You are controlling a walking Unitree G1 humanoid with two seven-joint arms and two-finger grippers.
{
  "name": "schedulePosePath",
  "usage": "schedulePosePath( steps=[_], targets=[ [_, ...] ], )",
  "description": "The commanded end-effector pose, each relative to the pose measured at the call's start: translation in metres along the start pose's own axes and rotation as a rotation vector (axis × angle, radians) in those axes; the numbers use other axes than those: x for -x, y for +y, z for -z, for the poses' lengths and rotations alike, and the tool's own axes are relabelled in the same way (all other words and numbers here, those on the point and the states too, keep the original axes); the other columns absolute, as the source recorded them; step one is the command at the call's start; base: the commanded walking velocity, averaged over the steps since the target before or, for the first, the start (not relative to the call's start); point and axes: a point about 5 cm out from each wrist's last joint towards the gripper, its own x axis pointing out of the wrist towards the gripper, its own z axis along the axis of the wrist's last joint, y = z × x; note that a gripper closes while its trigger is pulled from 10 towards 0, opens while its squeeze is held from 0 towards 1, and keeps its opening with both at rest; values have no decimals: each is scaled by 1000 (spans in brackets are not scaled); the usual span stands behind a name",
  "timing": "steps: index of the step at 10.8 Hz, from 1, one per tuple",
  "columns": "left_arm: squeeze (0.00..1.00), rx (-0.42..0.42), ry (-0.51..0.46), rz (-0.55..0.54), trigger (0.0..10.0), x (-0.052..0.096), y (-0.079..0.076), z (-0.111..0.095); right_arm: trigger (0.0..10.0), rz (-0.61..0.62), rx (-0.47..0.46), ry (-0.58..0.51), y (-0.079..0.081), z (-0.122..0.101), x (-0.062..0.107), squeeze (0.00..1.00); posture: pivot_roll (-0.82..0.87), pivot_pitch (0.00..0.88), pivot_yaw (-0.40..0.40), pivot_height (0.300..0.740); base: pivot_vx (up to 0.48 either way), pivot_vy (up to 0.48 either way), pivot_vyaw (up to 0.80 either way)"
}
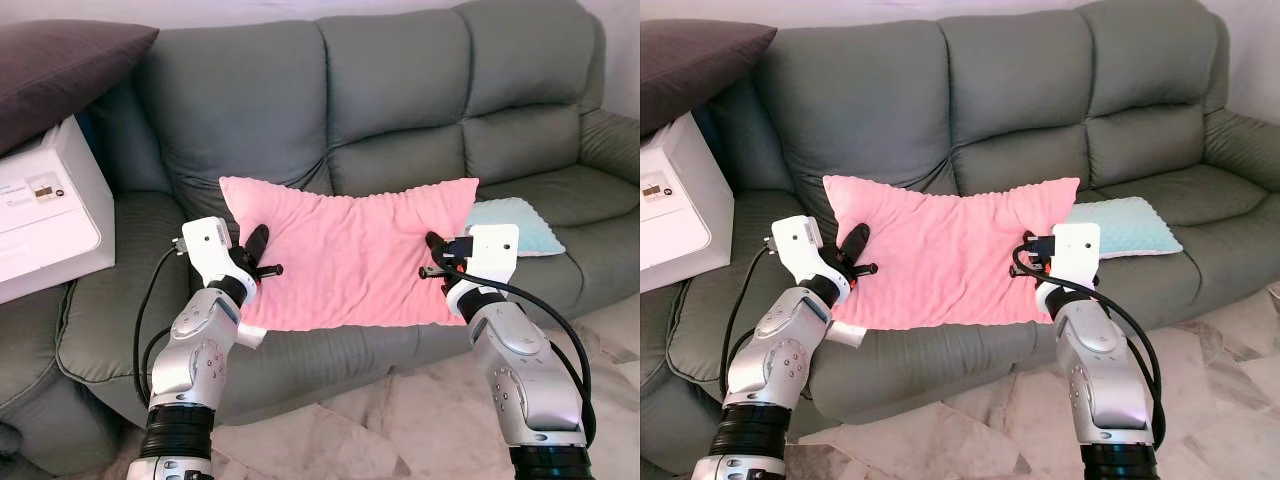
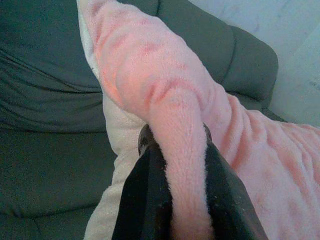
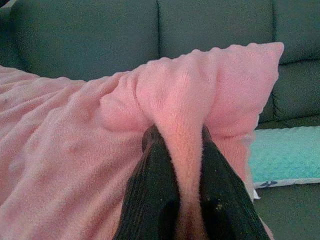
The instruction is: Move the pillow to the sofa
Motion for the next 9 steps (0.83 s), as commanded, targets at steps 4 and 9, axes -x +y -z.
schedulePosePath(
  steps=[4,9],
  targets=[
    [0,-4,-23,32,10000,0,-4,-5,10000,-21,14,-39,4,-10,0,0,-222,0,16,740,296,0,0],
    [0,2,-24,37,10000,0,-6,-5,10000,-24,16,-37,4,-10,0,0,-222,0,16,740,454,0,0]
  ],
)
